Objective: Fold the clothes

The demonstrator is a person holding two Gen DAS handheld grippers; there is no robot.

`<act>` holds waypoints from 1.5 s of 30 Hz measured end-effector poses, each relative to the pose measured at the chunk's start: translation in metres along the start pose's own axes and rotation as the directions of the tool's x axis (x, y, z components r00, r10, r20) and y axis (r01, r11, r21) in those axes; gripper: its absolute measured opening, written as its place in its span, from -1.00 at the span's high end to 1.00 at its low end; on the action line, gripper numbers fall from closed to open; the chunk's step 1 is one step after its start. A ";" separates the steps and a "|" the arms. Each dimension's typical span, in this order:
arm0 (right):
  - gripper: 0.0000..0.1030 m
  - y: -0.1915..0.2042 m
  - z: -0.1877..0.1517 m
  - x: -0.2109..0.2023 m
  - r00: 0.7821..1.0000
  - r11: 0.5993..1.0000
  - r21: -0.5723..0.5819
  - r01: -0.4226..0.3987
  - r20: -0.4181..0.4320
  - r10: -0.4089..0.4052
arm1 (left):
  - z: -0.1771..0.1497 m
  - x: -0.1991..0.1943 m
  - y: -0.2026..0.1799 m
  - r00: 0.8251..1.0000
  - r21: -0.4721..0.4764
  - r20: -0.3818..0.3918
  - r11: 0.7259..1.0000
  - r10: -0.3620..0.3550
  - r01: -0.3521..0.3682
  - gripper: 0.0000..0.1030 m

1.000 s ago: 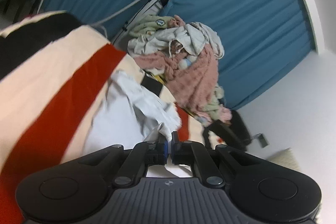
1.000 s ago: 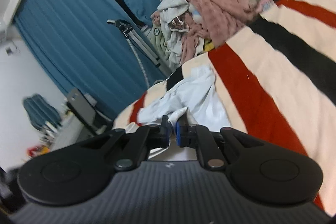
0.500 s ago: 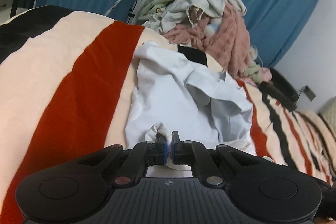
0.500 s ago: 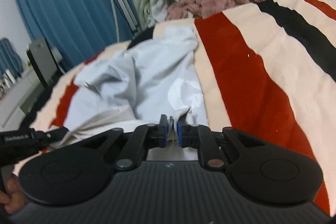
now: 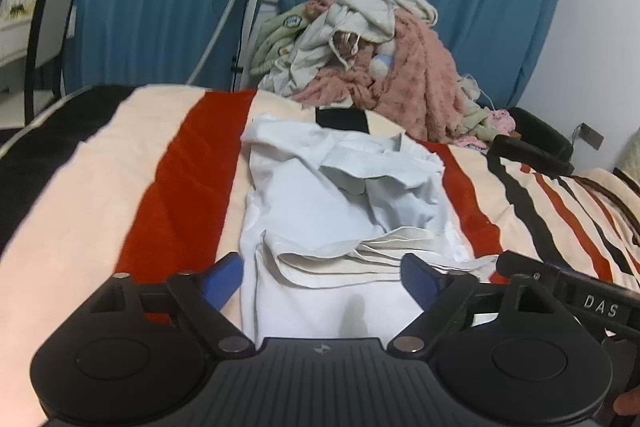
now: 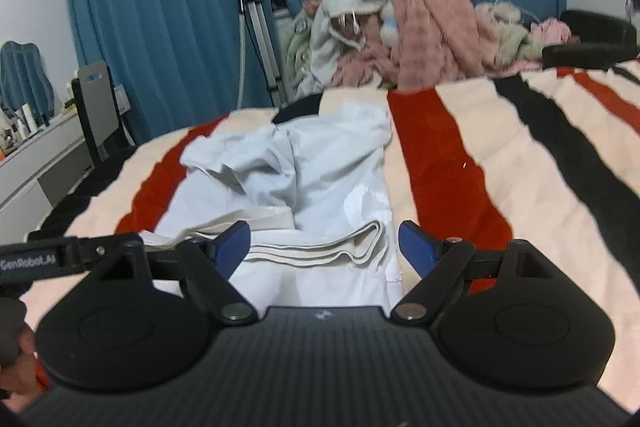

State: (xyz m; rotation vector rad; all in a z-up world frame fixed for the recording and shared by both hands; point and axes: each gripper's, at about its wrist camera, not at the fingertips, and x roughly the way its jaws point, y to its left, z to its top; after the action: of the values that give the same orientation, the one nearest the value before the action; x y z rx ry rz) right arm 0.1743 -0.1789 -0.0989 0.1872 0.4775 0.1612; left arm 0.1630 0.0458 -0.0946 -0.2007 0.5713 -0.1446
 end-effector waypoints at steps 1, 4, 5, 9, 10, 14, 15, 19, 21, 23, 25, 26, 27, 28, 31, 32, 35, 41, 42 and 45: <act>-0.60 0.001 0.001 -0.008 1.000 1.000 -0.004 -0.001 0.014 0.001 | -0.001 -0.009 -0.002 1.000 0.007 0.013 1.000 -0.002 0.002 -0.80; -0.60 0.006 0.001 -0.033 0.999 1.000 -0.027 0.004 0.051 -0.002 | -0.004 -0.034 -0.011 0.999 0.036 0.050 0.999 -0.001 -0.001 -0.84; -0.60 0.008 0.001 -0.041 0.998 0.999 -0.035 0.007 0.057 -0.005 | -0.005 -0.041 -0.013 0.998 0.043 0.058 0.999 -0.001 -0.002 -0.86; -0.60 0.011 -0.004 -0.064 0.997 0.999 -0.041 0.014 0.075 -0.011 | -0.010 -0.064 -0.020 0.997 0.058 0.077 0.998 -0.005 0.001 -0.92; -0.60 0.012 -0.004 -0.068 0.997 0.999 -0.041 0.020 0.076 -0.017 | -0.012 -0.069 -0.022 0.997 0.062 0.078 0.998 -0.005 0.000 -0.92; -0.60 0.014 -0.008 -0.080 0.996 0.999 -0.050 0.018 0.094 -0.013 | -0.020 -0.082 -0.026 0.998 0.061 0.057 0.998 -0.005 0.001 -0.93; -0.60 0.014 -0.008 -0.082 0.995 0.998 -0.055 0.018 0.101 -0.012 | -0.024 -0.084 -0.025 0.999 0.046 0.044 0.999 -0.009 0.007 -0.93; -0.60 0.014 -0.007 -0.082 0.994 0.999 -0.045 0.016 0.110 -0.011 | -0.043 -0.086 -0.015 0.997 -0.103 -0.056 0.993 -0.061 0.055 -0.94; -0.60 0.013 -0.007 -0.080 0.994 0.999 -0.039 0.017 0.107 -0.012 | -0.055 -0.081 -0.004 0.986 -0.218 -0.127 0.973 -0.110 0.080 -0.94; -0.60 0.013 -0.008 -0.078 0.995 0.999 -0.038 0.021 0.103 -0.017 | -0.067 -0.075 0.007 0.968 -0.332 -0.191 0.939 -0.165 0.094 -0.94; -0.60 0.013 -0.009 -0.076 0.995 0.999 -0.035 0.024 0.097 -0.020 | -0.078 -0.063 0.022 0.945 -0.459 -0.241 0.884 -0.221 0.089 -0.94; -0.60 0.012 -0.009 -0.074 0.996 0.999 -0.032 0.024 0.092 -0.021 | -0.084 -0.056 0.030 0.932 -0.521 -0.262 0.849 -0.251 0.082 -0.92; -0.60 0.012 -0.010 -0.073 0.996 0.999 -0.031 0.024 0.087 -0.021 | -0.089 -0.050 0.037 0.926 -0.567 -0.268 0.820 -0.266 0.072 -0.92; -0.60 0.013 -0.010 -0.072 0.996 0.999 -0.031 0.024 0.083 -0.022 | -0.093 -0.044 0.044 0.923 -0.606 -0.267 0.793 -0.276 0.062 -0.92; -0.60 0.013 -0.012 -0.069 0.997 0.999 -0.032 0.030 0.076 -0.028 | -0.097 -0.035 0.060 0.935 -0.678 -0.214 0.732 -0.284 0.067 -0.90; -0.60 0.013 -0.012 -0.069 0.997 0.999 -0.029 0.032 0.074 -0.030 | -0.096 -0.035 0.062 0.945 -0.687 -0.194 0.724 -0.263 0.060 -0.76; -0.60 0.009 -0.013 -0.067 0.998 0.999 -0.001 0.034 0.061 -0.034 | -0.094 -0.035 0.066 0.966 -0.683 -0.164 0.730 -0.200 0.035 -0.37; -0.60 -0.016 -0.019 -0.074 0.999 0.969 0.246 -0.021 -0.030 0.030 | -0.094 -0.033 0.067 0.968 -0.672 -0.157 0.739 -0.195 0.040 0.50; -0.61 -0.022 -0.022 -0.076 0.996 0.947 0.318 -0.050 -0.052 0.070 | -0.094 -0.034 0.066 0.969 -0.671 -0.149 0.740 -0.199 0.049 0.61; -0.62 -0.035 -0.045 -0.072 0.967 0.838 0.530 -0.132 -0.116 0.225 | -0.094 -0.034 0.064 0.971 -0.667 -0.132 0.742 -0.201 0.063 0.68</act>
State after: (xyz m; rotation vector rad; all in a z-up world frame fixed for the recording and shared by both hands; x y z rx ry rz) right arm 0.0942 -0.2208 -0.1136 0.7598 0.6736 0.2319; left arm 0.0880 0.1004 -0.1687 -0.9372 0.7937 -0.0947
